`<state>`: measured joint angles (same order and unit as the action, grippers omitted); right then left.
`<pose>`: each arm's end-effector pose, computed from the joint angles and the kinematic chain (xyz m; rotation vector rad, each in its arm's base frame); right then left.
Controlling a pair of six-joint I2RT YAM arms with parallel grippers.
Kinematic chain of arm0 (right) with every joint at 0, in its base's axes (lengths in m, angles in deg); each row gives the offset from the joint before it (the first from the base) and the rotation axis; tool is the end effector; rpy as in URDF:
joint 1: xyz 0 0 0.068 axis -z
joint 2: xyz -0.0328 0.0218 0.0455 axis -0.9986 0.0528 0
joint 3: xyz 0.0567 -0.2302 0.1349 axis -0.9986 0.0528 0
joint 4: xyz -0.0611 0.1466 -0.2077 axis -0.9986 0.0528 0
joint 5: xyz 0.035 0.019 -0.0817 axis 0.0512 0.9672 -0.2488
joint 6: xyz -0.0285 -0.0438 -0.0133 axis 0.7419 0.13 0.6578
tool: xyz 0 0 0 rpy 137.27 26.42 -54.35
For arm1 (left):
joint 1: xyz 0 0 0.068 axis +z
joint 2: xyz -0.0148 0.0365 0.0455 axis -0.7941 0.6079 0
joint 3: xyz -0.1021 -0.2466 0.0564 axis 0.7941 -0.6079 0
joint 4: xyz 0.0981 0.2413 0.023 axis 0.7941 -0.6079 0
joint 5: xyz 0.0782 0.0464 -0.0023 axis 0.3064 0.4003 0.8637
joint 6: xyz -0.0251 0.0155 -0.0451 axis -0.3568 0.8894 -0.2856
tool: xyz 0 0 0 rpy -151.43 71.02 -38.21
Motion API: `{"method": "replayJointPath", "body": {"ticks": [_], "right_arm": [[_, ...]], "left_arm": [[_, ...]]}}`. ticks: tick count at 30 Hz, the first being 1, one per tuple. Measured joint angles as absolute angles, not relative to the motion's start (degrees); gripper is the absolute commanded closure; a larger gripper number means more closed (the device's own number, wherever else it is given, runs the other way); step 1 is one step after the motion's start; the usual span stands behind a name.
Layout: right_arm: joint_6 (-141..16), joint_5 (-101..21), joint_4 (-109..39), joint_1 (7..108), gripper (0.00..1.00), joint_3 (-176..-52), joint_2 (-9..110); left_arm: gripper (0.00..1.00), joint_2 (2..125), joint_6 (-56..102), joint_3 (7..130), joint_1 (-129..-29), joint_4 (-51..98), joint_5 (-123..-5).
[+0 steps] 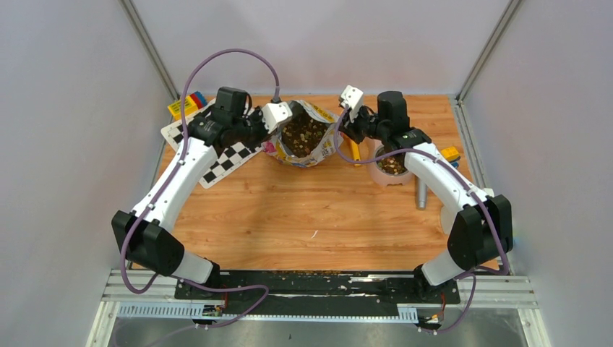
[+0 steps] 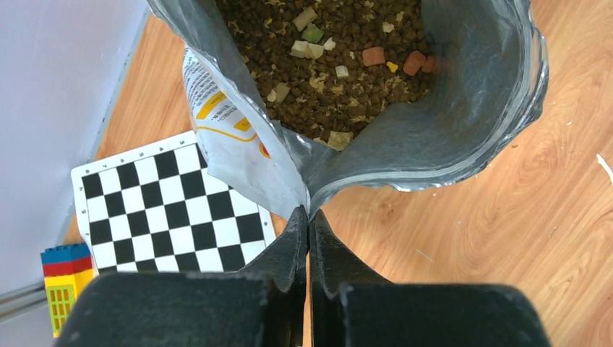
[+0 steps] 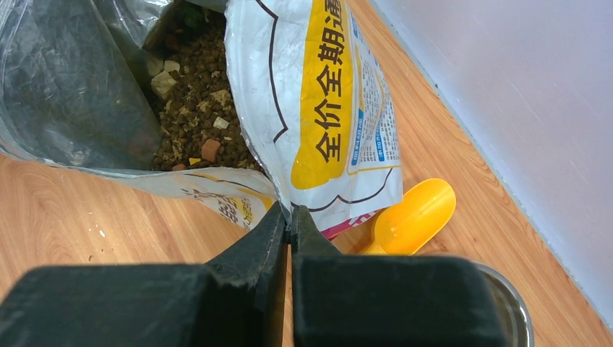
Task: Serve the pet food
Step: Close the pet food bag at the center of the board.
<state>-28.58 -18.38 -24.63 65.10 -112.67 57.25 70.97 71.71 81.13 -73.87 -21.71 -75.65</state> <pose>0.3265 0.1496 0.3339 -1.0942 1.6338 0.4433 0.2868 -0.1250 0.3710 1.2489 1.8840 -0.2623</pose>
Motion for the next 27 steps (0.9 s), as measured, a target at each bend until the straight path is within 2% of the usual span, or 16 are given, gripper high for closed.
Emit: {"method": "replayJointPath", "body": {"ticks": [15, 27], "right_arm": [[-37.48, -16.59, -19.14, 67.09, 1.00, -118.64, 57.12], [-49.17, -8.90, -11.56, 73.85, 1.00, -121.74, 55.18]], "left_arm": [[1.00, 71.28, 60.61, 87.25, -73.91, -19.50, -69.94], [1.00, 70.60, 54.20, 93.41, -74.54, -25.47, -73.98]]}}
